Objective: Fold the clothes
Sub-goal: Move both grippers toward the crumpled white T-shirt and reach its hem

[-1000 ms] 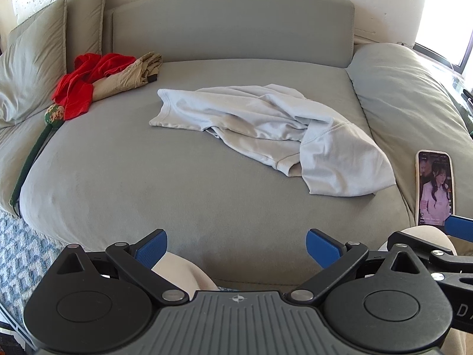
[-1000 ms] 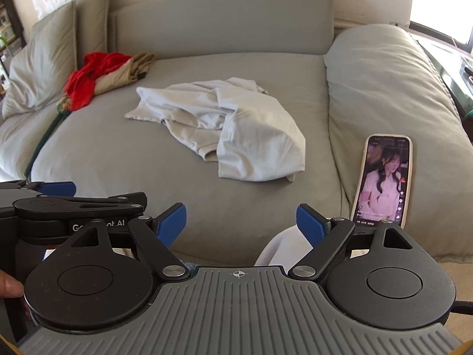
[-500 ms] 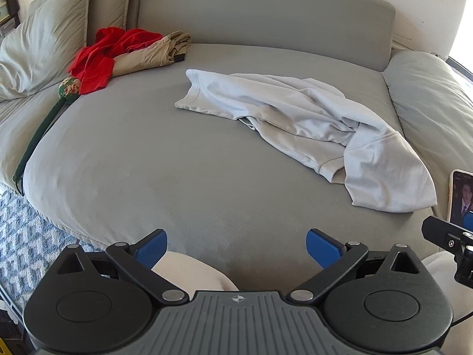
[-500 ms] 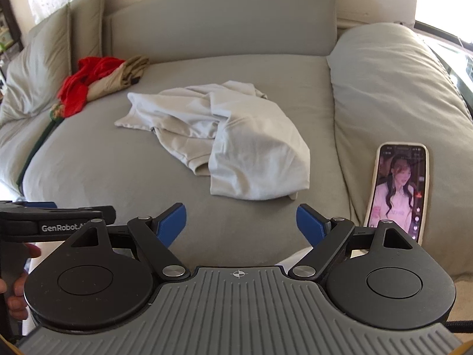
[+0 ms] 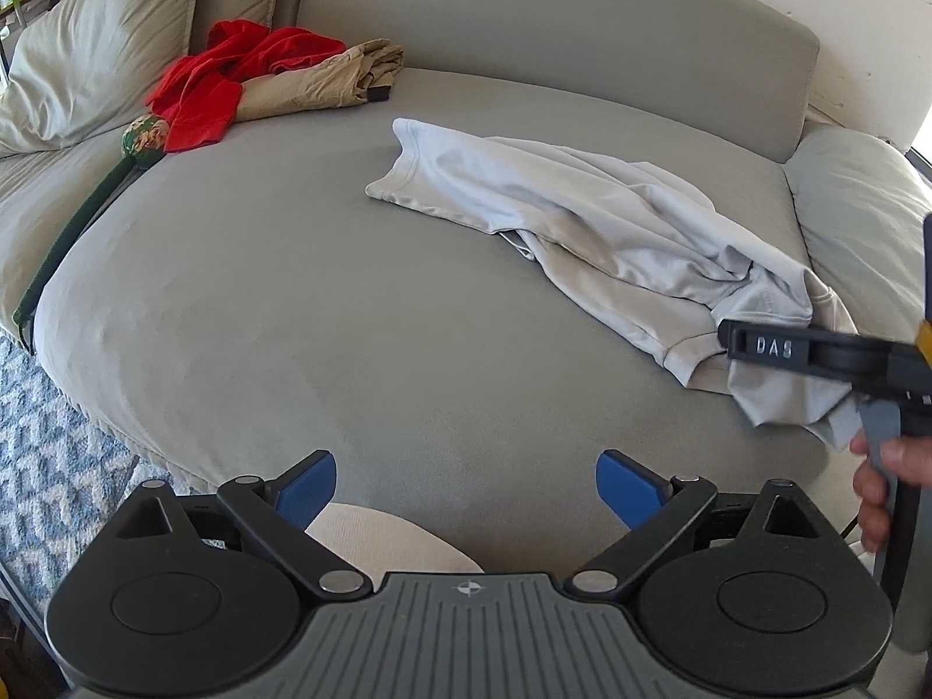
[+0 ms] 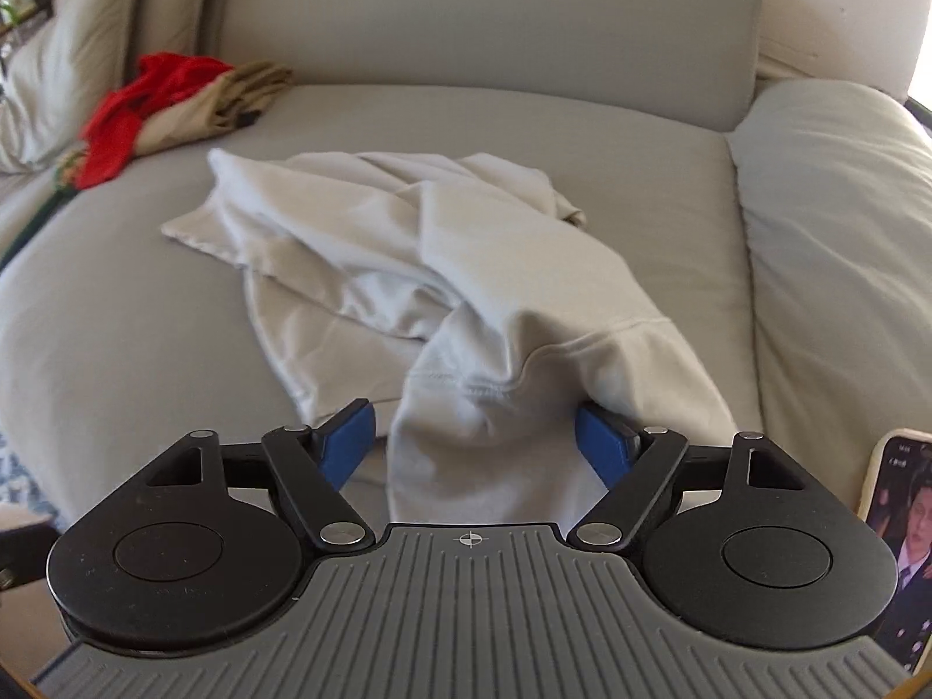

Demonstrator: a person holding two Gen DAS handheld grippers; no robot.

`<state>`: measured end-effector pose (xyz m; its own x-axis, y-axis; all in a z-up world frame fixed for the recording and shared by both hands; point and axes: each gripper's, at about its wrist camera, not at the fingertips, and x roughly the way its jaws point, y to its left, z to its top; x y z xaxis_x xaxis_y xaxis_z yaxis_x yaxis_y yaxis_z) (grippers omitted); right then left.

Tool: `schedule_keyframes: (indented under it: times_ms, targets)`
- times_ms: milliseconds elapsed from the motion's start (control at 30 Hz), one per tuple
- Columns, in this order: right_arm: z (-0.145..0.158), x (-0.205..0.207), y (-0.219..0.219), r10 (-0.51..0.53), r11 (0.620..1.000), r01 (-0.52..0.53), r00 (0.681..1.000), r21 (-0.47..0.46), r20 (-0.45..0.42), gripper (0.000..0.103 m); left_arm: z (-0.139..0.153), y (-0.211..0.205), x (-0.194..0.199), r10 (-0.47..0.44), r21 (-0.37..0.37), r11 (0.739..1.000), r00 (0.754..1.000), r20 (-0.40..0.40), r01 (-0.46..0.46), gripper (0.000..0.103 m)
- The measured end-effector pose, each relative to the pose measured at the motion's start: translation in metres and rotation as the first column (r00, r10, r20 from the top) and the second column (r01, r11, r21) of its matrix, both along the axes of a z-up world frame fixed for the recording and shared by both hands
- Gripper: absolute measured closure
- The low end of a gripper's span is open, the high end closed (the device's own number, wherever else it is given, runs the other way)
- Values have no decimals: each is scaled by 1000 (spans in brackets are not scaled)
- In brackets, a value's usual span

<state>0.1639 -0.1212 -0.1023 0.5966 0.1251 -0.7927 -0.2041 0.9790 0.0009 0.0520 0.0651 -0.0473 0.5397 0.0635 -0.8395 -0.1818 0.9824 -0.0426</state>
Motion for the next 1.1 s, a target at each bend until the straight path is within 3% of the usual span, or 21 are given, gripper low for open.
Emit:
schedule_keyframes:
  times_ms: [33, 67, 133, 200, 233, 333, 367, 433, 567, 733, 867, 933, 1033, 1100]
  targets:
    - [-1, 10, -8, -36, 999, 36, 999, 6, -6, 54, -1, 0, 1, -4, -3, 1000, 1000, -1, 4, 7]
    - [3, 16, -21, -89, 995, 89, 996, 38, -2, 100, -1, 0, 2, -9, -7, 1000, 1000, 3, 9, 7]
    - [19, 24, -53, -235, 965, 229, 971, 125, 37, 99, -1, 0, 3, -24, -18, 1000, 1000, 19, 25, 7]
    - [37, 22, -90, -394, 904, 371, 916, 213, 76, 99, -3, 0, 7, -30, -33, 999, 999, 29, 30, 7]
    - [41, 22, -107, -455, 869, 429, 889, 247, 56, 94, -6, 0, 11, -33, -43, 999, 999, 26, 34, 8]
    - [30, 29, -141, -508, 815, 513, 856, 271, -92, 46, -13, 0, 26, -42, -72, 996, 999, 19, 43, 11]
    - [27, 26, -148, -504, 803, 518, 854, 295, -126, 45, -16, 0, 31, -41, -78, 996, 999, 21, 42, 14]
    - [24, 15, -159, -480, 784, 508, 861, 357, -170, 44, -21, 3, 44, -29, -97, 995, 999, 30, 32, 18]
    - [32, -16, -161, -378, 788, 418, 908, 452, -180, 40, -28, 12, 74, 0, -202, 979, 992, 122, 25, 33]
    - [41, -48, -152, -267, 790, 304, 952, 533, -148, 40, -53, 11, 118, -60, -208, 974, 985, 162, 93, 46]
    - [36, -68, -149, -214, 808, 219, 974, 547, -73, 40, -72, 9, 135, -99, -175, 976, 978, 182, 131, 53]
    - [29, -69, -149, -210, 812, 212, 975, 543, -68, 40, -77, 8, 140, -123, -187, 969, 972, 198, 161, 54]
    - [20, -71, -151, -207, 811, 211, 976, 546, -68, 40, -80, 4, 145, -177, -218, 952, 966, 190, 218, 65]
    - [14, -71, -153, -211, 816, 213, 975, 538, -67, 40, -81, 1, 147, -198, -198, 952, 963, 181, 233, 64]
